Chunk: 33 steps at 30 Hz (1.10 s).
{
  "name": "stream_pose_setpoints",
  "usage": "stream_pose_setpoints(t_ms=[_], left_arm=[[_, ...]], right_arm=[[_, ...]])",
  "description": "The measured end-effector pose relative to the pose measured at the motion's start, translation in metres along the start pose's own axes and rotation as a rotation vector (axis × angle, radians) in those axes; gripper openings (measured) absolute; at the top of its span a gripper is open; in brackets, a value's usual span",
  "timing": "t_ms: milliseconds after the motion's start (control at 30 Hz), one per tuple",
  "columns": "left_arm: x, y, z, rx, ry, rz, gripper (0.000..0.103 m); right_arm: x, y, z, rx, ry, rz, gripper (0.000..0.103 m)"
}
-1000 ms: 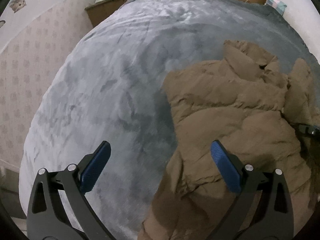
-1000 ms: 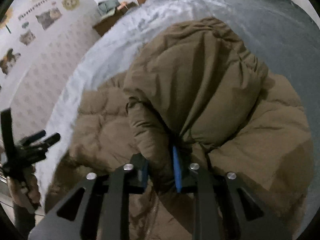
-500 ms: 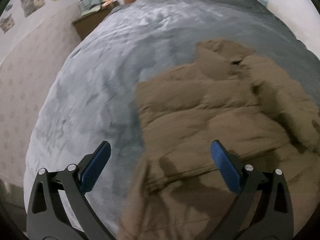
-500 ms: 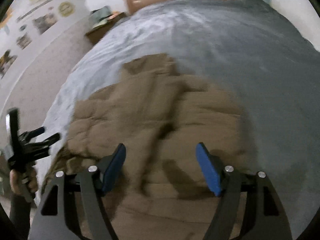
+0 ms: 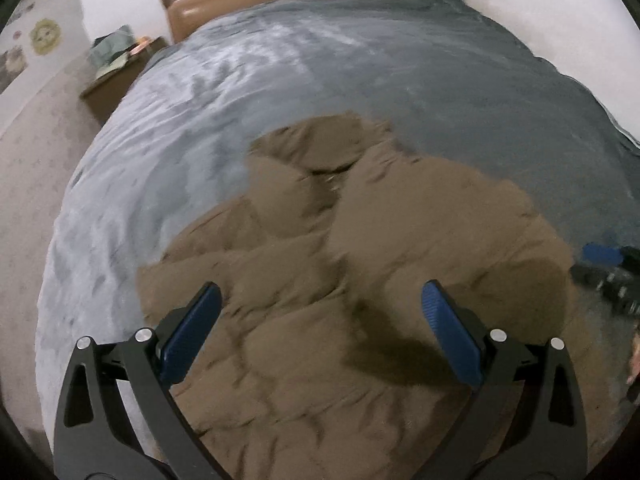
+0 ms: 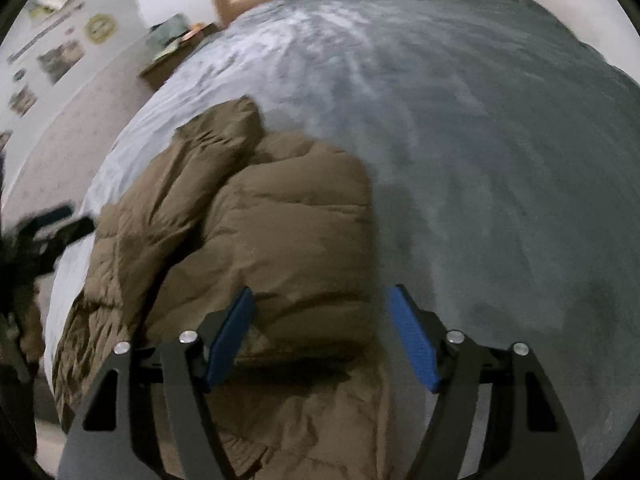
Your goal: Fold large clothes
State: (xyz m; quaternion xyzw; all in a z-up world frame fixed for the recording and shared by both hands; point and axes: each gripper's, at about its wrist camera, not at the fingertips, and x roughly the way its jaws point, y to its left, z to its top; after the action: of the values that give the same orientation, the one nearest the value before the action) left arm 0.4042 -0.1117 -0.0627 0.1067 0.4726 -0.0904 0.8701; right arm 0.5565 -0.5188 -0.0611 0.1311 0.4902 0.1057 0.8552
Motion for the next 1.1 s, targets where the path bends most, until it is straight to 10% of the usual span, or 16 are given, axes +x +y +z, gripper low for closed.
stream_pose_setpoints(t_ms=[133, 267, 500, 867, 1100], left_arm=[[0.018, -0.021, 0.014, 0.035, 0.02, -0.024, 0.098], [0.053, -0.033, 0.013, 0.052, 0.123, -0.075, 0.047], [0.059, -0.009, 0.009, 0.036, 0.1, -0.133, 0.01], [0.02, 0.1, -0.082, -0.179, 0.073, -0.228, 0.012], [0.018, 0.128, -0.136, -0.23, 0.107, -0.174, 0.059]], right_arm=[[0.013, 0.008, 0.003, -0.046, 0.027, 0.026, 0.05], [0.021, 0.013, 0.002, -0.063, 0.038, 0.027, 0.043], [0.022, 0.023, -0.002, -0.099, 0.018, 0.005, 0.019], [0.008, 0.076, -0.015, -0.175, 0.013, 0.061, 0.013], [0.027, 0.099, -0.031, -0.224, 0.069, 0.01, 0.009]])
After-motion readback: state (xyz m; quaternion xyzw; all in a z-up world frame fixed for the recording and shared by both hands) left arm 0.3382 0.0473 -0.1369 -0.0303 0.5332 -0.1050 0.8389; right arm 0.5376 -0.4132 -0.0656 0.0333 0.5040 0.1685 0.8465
